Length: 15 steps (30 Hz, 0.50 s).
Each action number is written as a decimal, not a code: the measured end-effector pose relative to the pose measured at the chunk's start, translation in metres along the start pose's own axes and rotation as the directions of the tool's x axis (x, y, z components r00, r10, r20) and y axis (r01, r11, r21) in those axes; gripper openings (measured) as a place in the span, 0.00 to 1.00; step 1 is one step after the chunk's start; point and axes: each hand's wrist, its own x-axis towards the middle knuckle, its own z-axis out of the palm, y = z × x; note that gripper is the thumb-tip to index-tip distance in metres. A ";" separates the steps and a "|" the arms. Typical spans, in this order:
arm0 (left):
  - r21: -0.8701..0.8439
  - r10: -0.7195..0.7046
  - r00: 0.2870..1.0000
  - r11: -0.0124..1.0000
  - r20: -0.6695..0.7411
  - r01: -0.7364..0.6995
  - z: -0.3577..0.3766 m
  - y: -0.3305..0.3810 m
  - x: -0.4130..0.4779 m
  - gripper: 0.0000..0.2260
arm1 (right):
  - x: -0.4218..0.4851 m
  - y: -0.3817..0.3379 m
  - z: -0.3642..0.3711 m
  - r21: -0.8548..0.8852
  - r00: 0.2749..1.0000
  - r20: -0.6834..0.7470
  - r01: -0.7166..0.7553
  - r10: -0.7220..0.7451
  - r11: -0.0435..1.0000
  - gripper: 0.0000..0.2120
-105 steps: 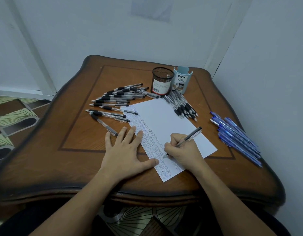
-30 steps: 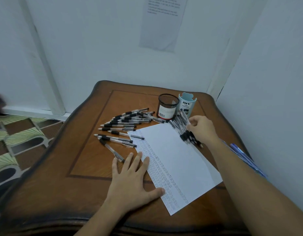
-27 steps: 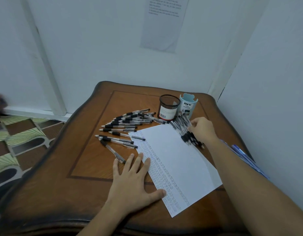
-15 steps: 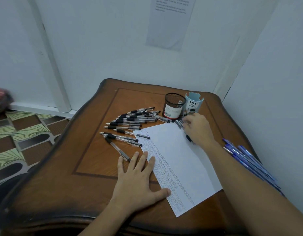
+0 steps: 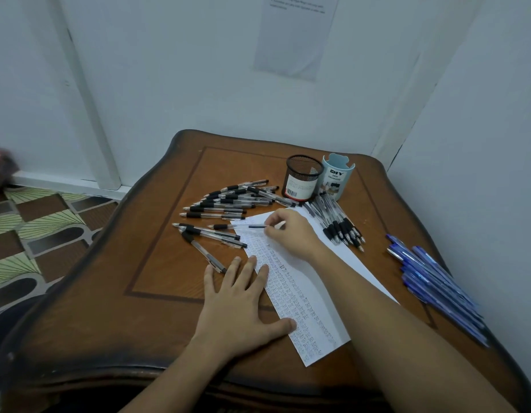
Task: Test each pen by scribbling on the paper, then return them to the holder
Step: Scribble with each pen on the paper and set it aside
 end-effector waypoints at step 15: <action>0.020 -0.014 1.000 1.000 0.002 0.014 -0.001 0.002 -0.001 0.47 | -0.076 0.002 -0.055 0.790 0.979 -0.076 -0.058 0.192 0.610 0.06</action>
